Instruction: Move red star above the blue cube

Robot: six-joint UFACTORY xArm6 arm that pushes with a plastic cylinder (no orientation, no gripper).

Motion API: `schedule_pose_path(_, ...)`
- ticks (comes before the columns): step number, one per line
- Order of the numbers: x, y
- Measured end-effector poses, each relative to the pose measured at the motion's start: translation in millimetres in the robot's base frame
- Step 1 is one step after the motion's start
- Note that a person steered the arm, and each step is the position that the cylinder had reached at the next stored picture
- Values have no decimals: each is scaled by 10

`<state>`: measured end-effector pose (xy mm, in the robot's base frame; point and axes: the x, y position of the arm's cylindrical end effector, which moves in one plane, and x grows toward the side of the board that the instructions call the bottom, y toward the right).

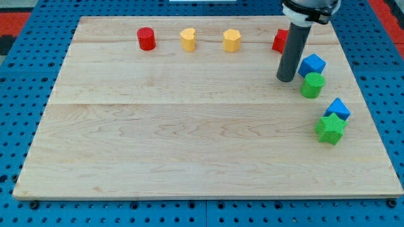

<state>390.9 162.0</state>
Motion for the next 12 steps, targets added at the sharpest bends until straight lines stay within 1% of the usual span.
schedule_pose_path(1,50,382)
schedule_pose_path(2,61,192)
schedule_pose_path(4,1015,-522)
schedule_pose_path(6,749,-954)
schedule_pose_path(8,597,-955)
schedule_pose_path(11,591,-954)
schedule_pose_path(12,204,-799)
